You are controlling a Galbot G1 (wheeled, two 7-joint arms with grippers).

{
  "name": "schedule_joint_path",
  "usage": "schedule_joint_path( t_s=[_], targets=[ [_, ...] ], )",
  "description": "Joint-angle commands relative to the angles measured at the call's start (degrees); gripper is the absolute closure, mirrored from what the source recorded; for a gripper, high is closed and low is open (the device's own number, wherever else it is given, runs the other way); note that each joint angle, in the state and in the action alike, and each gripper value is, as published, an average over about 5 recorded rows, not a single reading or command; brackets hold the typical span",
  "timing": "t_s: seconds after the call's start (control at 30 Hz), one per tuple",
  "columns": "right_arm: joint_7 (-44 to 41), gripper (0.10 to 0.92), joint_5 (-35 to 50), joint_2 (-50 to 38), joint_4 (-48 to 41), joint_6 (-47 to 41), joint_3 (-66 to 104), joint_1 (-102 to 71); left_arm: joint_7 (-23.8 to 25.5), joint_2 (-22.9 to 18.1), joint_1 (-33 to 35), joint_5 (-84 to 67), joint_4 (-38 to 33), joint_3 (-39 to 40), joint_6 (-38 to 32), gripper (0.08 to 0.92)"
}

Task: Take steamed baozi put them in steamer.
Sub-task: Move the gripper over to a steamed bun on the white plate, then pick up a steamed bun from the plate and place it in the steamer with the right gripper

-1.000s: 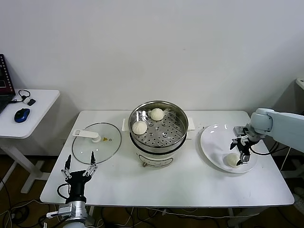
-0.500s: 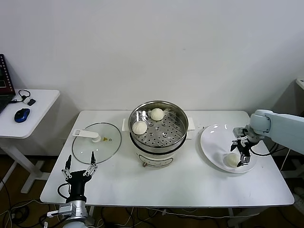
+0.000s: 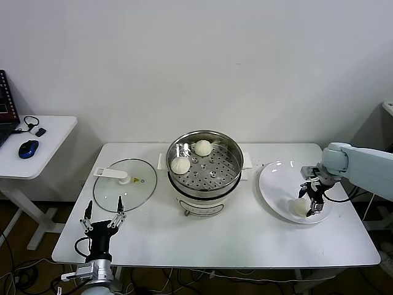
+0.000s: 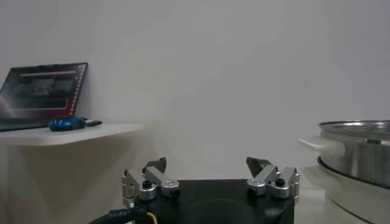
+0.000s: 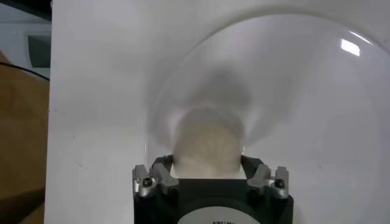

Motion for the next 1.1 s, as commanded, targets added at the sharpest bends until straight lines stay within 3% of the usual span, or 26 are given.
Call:
schedule_joint_path(
  t_s=[0.03,0.17,0.5,0.83,1.1],
  targets=[
    [-0.30,0.395,-0.10,0.19,-0.21,0.14,0.15,-0.17,-0.03,0.06,0.01,-0.14,-0.16,-0.08,0.03,0.177],
    [-0.24,0.456,-0.17,-0.02,0.69,0.16,-0.50,0.77,-0.03,0.07,0.12,-0.25,-0.30,-0.13,0.03,0.177],
    [-1.66,0.465,3.28,-1.32,13.02,4.11,-12.10,21.10,0.10,0.62,-0.03,-0.44,-0.97,-0.19,0.61,0.177],
    [-2.77,0.465,9.68,5.00,21.41,5.90,-15.01,37.93,0.12,1.62,0.08,-1.19,-2.01,-0.26,0.96,0.177],
    [-2.99,0.465,11.39,12.91,19.84,9.26,-11.25,40.76,0.12,2.00,-0.11,-1.64,-2.35,-0.17,1.01,0.177]
  ],
)
